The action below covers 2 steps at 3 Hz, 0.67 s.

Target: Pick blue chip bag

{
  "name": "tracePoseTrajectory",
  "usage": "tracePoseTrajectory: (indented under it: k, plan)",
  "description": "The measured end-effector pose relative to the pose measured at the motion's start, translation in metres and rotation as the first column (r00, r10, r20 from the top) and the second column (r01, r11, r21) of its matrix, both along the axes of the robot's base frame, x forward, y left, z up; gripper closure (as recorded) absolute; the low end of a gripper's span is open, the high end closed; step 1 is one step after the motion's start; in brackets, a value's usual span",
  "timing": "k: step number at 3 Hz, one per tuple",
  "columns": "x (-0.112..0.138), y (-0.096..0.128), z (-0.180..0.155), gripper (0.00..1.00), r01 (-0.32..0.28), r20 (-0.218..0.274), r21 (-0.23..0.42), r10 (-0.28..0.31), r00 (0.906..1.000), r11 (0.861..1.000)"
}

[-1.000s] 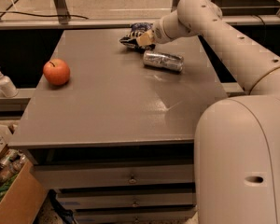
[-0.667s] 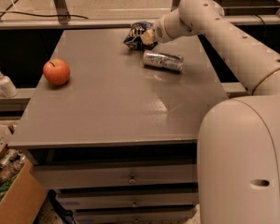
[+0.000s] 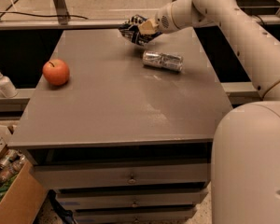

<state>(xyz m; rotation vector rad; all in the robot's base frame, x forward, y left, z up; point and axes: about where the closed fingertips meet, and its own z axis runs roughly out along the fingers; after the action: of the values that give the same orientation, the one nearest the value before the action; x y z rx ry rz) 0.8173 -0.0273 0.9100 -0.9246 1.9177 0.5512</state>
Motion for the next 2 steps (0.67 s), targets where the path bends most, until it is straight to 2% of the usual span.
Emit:
tracePoseTrajectory:
  k: [1,2]
  plan:
    - [-0.031,0.01,0.028,1.0,-0.127,0.025,0.059,0.125,0.9918,0.99]
    - [-0.071,0.017,0.05,1.0,-0.278,0.048,0.109,0.274,0.9605,0.954]
